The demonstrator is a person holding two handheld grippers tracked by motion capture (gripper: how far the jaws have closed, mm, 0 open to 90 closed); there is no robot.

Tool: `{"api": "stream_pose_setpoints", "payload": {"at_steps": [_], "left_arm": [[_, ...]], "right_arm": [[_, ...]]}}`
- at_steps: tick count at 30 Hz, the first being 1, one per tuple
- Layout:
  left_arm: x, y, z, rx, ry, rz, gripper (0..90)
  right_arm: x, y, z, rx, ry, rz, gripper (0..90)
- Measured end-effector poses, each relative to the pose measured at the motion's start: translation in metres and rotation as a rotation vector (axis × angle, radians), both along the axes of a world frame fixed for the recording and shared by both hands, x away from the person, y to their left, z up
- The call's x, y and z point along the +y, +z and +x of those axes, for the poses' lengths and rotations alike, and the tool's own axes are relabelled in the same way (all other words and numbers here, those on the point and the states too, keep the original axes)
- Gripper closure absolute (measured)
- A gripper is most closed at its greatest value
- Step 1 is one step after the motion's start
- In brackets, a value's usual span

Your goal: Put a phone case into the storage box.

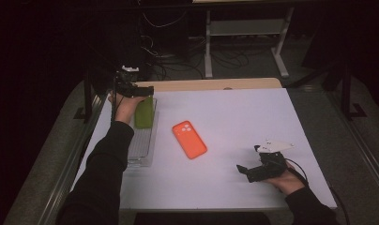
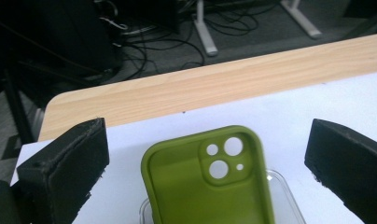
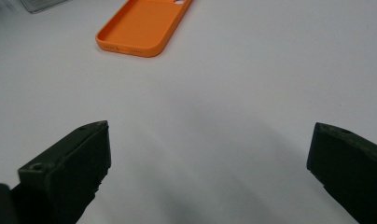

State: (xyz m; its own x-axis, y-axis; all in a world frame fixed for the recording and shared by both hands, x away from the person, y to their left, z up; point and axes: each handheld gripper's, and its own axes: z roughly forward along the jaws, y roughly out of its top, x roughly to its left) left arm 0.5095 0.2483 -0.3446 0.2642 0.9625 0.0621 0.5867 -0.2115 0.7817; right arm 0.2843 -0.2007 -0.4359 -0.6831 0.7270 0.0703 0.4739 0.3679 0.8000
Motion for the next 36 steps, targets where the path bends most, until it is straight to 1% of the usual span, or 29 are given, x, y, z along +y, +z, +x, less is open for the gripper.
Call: {"api": "stream_pose_setpoints", "payload": {"at_steps": [1, 3, 4, 5, 6, 7, 10, 12, 13, 16, 17, 20, 21, 22, 23, 24, 25, 27, 28, 30, 32, 34, 35, 36], "left_arm": [[0.000, 0.001, -0.002, -0.003, -0.005, -0.009, 0.0], [0.002, 0.005, -0.007, 0.009, -0.036, -0.015, 0.0], [0.002, 0.007, -0.009, 0.009, -0.044, -0.026, 0.0], [0.002, 0.009, -0.012, 0.008, -0.059, -0.037, 0.0], [0.002, 0.011, -0.015, 0.014, -0.081, -0.038, 0.0], [0.002, 0.012, -0.018, 0.014, -0.091, -0.042, 0.0], [0.000, 0.016, -0.028, 0.023, -0.148, -0.042, 0.0], [-0.001, 0.018, -0.034, 0.031, -0.186, -0.059, 0.0], [-0.001, 0.018, -0.037, 0.031, -0.199, -0.068, 0.0], [-0.003, 0.020, -0.047, 0.027, -0.263, -0.076, 0.0], [-0.003, 0.020, -0.051, 0.032, -0.284, -0.078, 0.0], [-0.006, 0.019, -0.063, 0.023, -0.340, -0.104, 0.0], [-0.008, 0.018, -0.068, 0.017, -0.352, -0.115, 0.0], [-0.010, 0.018, -0.072, 0.017, -0.375, -0.111, 0.0], [-0.012, 0.017, -0.077, 0.015, -0.391, -0.117, 0.0], [-0.014, 0.016, -0.081, 0.013, -0.412, -0.117, 0.0], [-0.017, 0.016, -0.086, 0.018, -0.443, -0.099, 0.0], [-0.022, 0.016, -0.094, 0.015, -0.475, -0.100, 0.0], [-0.026, 0.015, -0.099, 0.016, -0.492, -0.109, 0.0], [-0.031, 0.014, -0.106, 0.018, -0.512, -0.115, 0.0], [-0.037, 0.013, -0.114, 0.008, -0.547, -0.116, 0.0], [-0.043, 0.011, -0.122, 0.009, -0.563, -0.131, 0.0], [-0.045, 0.010, -0.125, 0.011, -0.581, -0.125, 0.0], [-0.049, 0.009, -0.129, 0.013, -0.589, -0.135, 0.0]], "right_arm": [[0.000, 0.000, 0.000, -0.001, 0.000, 0.000, 0.0], [0.000, 0.000, 0.000, -0.002, 0.000, -0.001, 0.0], [0.000, 0.000, 0.000, -0.003, -0.001, -0.003, 0.0], [0.000, 0.000, 0.000, -0.004, 0.000, -0.005, 0.0], [0.001, 0.000, 0.000, -0.006, 0.001, -0.005, 0.0], [0.001, 0.000, 0.000, -0.005, 0.002, -0.005, 0.0], [0.001, -0.001, 0.000, -0.005, 0.002, -0.007, 0.0], [0.001, -0.001, 0.000, -0.006, 0.002, -0.008, 0.0], [0.001, -0.001, 0.000, -0.007, 0.001, -0.008, 0.0], [0.001, 0.000, 0.000, 0.001, -0.001, -0.006, 0.0], [0.001, 0.000, 0.000, 0.001, -0.002, -0.006, 0.0], [0.001, 0.000, 0.000, -0.003, 0.000, -0.008, 0.0], [0.002, 0.000, 0.001, -0.003, 0.001, -0.008, 0.0], [0.002, 0.000, 0.001, -0.004, 0.002, -0.008, 0.0], [0.002, 0.001, 0.001, -0.006, 0.003, -0.007, 0.0], [0.002, 0.001, 0.001, 0.000, 0.002, -0.005, 0.0], [0.002, 0.001, 0.001, 0.002, 0.000, -0.005, 0.0], [0.001, 0.001, 0.001, -0.007, 0.001, -0.007, 0.0], [0.001, 0.001, 0.001, -0.002, -0.001, -0.005, 0.0], [0.001, 0.001, 0.002, -0.009, -0.004, -0.007, 0.0], [0.001, 0.002, 0.001, -0.007, -0.007, -0.004, 0.0], [0.001, 0.002, 0.001, -0.007, -0.005, -0.006, 0.0], [0.001, 0.002, 0.001, -0.007, -0.005, -0.006, 0.0], [0.001, 0.002, 0.001, -0.006, -0.005, -0.005, 0.0]]}}
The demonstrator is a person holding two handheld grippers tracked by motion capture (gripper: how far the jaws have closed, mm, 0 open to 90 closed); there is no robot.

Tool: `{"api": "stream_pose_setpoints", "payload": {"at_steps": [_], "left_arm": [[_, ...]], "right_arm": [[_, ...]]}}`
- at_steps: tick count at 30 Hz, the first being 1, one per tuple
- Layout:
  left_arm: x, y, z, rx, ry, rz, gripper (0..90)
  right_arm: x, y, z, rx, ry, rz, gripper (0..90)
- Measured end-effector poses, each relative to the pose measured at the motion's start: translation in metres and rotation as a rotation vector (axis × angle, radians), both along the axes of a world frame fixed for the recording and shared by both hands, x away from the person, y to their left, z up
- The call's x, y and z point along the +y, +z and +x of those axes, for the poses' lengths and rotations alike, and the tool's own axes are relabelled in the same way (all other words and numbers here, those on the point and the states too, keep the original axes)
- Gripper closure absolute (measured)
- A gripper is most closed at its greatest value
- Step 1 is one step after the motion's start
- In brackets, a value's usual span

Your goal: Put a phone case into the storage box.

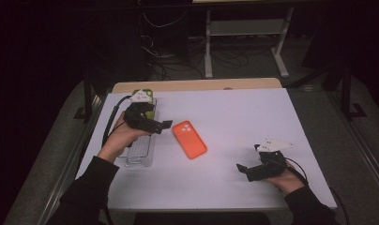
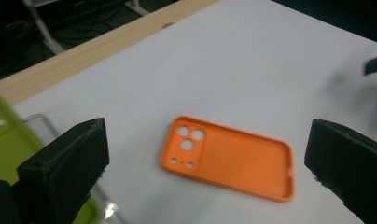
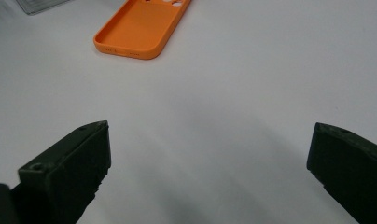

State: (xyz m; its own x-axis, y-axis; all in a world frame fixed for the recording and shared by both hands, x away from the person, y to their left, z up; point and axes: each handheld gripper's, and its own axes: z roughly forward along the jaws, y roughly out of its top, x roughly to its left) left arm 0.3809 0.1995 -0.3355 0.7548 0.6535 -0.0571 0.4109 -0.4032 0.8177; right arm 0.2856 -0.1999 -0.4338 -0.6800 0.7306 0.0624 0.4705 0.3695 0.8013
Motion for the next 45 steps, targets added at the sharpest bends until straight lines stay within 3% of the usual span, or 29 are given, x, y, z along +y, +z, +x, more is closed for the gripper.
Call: {"api": "stream_pose_setpoints", "payload": {"at_steps": [6, 13, 20, 21, 22, 26, 29, 38, 45], "left_arm": [[-0.017, -0.010, -0.019, 0.025, -0.056, -0.017, 0.0], [-0.037, -0.026, -0.042, 0.045, -0.137, 0.000, 0.0], [-0.046, -0.044, -0.061, 0.028, -0.180, 0.054, 0.0], [-0.048, -0.047, -0.064, 0.037, -0.178, 0.039, 0.0], [-0.048, -0.050, -0.066, 0.033, -0.181, 0.058, 0.0], [-0.048, -0.061, -0.073, 0.014, -0.181, 0.069, 0.0], [-0.047, -0.066, -0.077, 0.019, -0.175, 0.054, 0.0], [-0.042, -0.074, -0.076, 0.002, -0.143, 0.110, 0.0], [-0.047, -0.075, -0.076, -0.003, -0.115, 0.125, 21.6]], "right_arm": [[0.002, 0.002, 0.001, -0.002, -0.001, 0.002, 0.0], [0.005, 0.003, 0.001, -0.001, 0.010, 0.000, 0.0], [0.004, 0.006, 0.001, -0.006, 0.024, 0.008, 0.0], [0.004, 0.007, 0.001, -0.011, 0.024, 0.007, 0.0], [0.005, 0.008, 0.001, -0.008, 0.024, 0.011, 0.0], [0.008, 0.011, 0.003, 0.005, 0.035, 0.015, 0.0], [0.011, 0.013, 0.005, 0.022, 0.040, 0.007, 0.0], [0.020, 0.020, 0.013, 0.054, 0.043, 0.010, 0.0], [0.021, 0.019, 0.012, 0.048, 0.050, 0.003, 0.0]]}}
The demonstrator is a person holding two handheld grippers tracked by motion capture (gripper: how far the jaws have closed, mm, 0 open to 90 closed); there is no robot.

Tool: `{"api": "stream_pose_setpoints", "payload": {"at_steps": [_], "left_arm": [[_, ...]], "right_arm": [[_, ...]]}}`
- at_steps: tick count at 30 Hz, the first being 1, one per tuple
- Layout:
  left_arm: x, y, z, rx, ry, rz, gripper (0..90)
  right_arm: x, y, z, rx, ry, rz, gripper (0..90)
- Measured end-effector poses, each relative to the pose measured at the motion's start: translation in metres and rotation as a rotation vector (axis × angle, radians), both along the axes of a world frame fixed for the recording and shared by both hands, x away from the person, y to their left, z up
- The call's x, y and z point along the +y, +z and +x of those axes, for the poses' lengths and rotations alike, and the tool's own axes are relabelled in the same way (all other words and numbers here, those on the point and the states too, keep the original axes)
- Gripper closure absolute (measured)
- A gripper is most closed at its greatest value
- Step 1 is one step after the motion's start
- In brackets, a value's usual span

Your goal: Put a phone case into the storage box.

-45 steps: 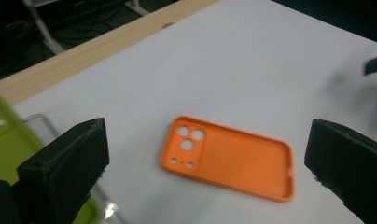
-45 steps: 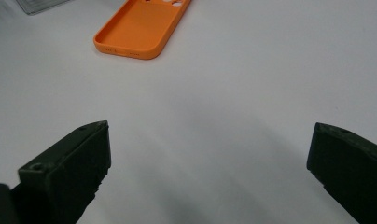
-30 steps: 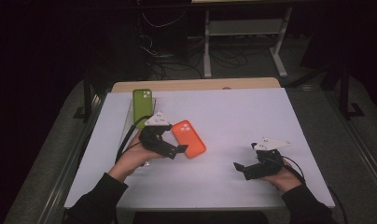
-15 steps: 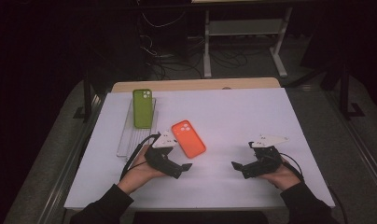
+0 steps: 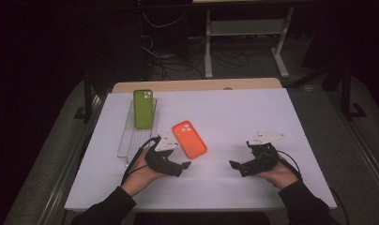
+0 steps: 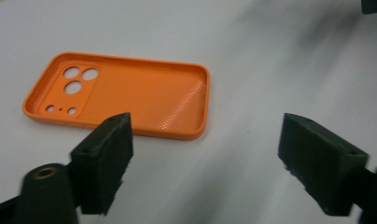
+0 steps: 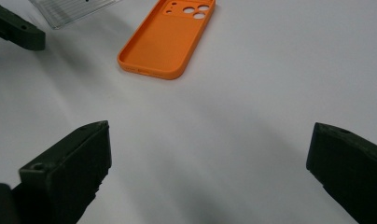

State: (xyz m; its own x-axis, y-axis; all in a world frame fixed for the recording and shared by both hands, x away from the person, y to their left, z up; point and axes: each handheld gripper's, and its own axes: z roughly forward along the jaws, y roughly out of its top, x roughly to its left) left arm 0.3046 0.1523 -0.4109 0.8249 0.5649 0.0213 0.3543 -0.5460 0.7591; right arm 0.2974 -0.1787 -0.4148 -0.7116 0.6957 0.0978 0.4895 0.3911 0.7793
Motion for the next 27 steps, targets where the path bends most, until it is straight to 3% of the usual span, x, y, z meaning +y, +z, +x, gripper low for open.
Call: {"api": "stream_pose_setpoints", "payload": {"at_steps": [2, 5, 9, 13, 17, 20, 27], "left_arm": [[-0.003, -0.001, 0.001, -0.010, 0.016, 0.014, 35.1], [-0.008, -0.002, 0.003, 0.017, 0.045, 0.031, 51.6], [-0.015, -0.004, 0.004, 0.025, 0.073, 0.061, 73.9], [-0.015, -0.007, 0.008, 0.046, 0.093, 0.078, 89.4], [-0.017, -0.014, 0.014, 0.073, 0.122, 0.080, 89.6], [-0.019, -0.016, 0.017, 0.068, 0.116, 0.100, 89.5], [-0.026, -0.025, 0.025, 0.090, 0.129, 0.067, 89.4]], "right_arm": [[0.000, 0.000, 0.000, 0.004, -0.004, 0.003, 0.0], [-0.001, 0.000, 0.001, 0.004, 0.001, -0.002, 0.0], [-0.001, 0.000, 0.000, 0.003, 0.001, 0.001, 0.0], [-0.001, 0.000, 0.000, 0.002, 0.003, -0.001, 0.0], [-0.002, 0.000, 0.000, 0.004, 0.005, 0.000, 0.0], [-0.002, 0.000, -0.001, 0.004, 0.008, 0.000, 0.0], [-0.002, 0.001, -0.002, 0.003, 0.013, 0.003, 0.0]]}}
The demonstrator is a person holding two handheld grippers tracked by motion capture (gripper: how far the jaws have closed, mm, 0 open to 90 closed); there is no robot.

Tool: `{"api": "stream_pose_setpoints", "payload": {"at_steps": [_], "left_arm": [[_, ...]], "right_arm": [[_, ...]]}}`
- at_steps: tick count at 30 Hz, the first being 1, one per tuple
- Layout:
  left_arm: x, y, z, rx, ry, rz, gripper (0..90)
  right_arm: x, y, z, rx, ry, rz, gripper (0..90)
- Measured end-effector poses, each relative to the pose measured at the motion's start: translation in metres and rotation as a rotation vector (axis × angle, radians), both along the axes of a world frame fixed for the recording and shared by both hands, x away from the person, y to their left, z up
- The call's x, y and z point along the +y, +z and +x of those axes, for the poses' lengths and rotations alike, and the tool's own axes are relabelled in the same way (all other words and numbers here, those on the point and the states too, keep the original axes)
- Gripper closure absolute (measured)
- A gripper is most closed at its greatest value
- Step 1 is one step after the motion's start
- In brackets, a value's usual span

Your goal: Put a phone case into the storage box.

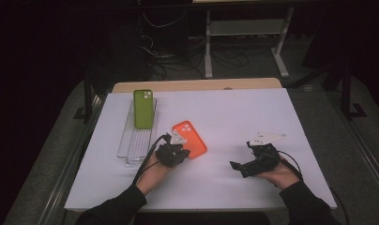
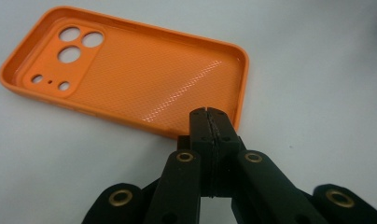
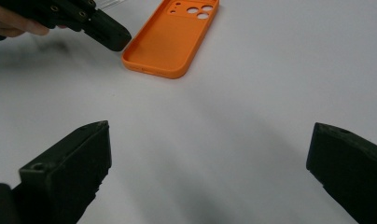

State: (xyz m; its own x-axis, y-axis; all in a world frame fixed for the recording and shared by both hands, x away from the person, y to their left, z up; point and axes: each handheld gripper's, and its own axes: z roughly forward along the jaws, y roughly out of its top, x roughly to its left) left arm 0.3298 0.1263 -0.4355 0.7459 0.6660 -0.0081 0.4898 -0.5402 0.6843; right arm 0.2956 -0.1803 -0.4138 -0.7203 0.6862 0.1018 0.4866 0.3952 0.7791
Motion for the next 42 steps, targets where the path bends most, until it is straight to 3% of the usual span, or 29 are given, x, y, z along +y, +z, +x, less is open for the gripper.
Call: {"api": "stream_pose_setpoints", "payload": {"at_steps": [15, 19, 28, 39, 42], "left_arm": [[-0.026, -0.004, 0.019, -0.006, -0.026, -0.052, 88.9], [-0.028, -0.003, 0.020, -0.010, -0.041, -0.045, 86.3], [-0.011, 0.013, 0.005, -0.022, -0.134, -0.079, 57.6], [0.012, 0.019, -0.020, -0.022, -0.201, -0.087, 15.8], [0.018, 0.020, -0.023, -0.024, -0.200, -0.102, 10.5]], "right_arm": [[-0.001, 0.001, -0.001, 0.000, 0.003, 0.002, 0.0], [-0.002, 0.001, 0.000, -0.005, 0.006, 0.003, 0.0], [-0.003, 0.001, 0.000, -0.005, 0.006, 0.003, 0.0], [-0.004, 0.002, 0.001, 0.000, -0.003, 0.008, 0.0], [-0.003, 0.002, 0.001, 0.006, -0.004, 0.004, 0.0]]}}
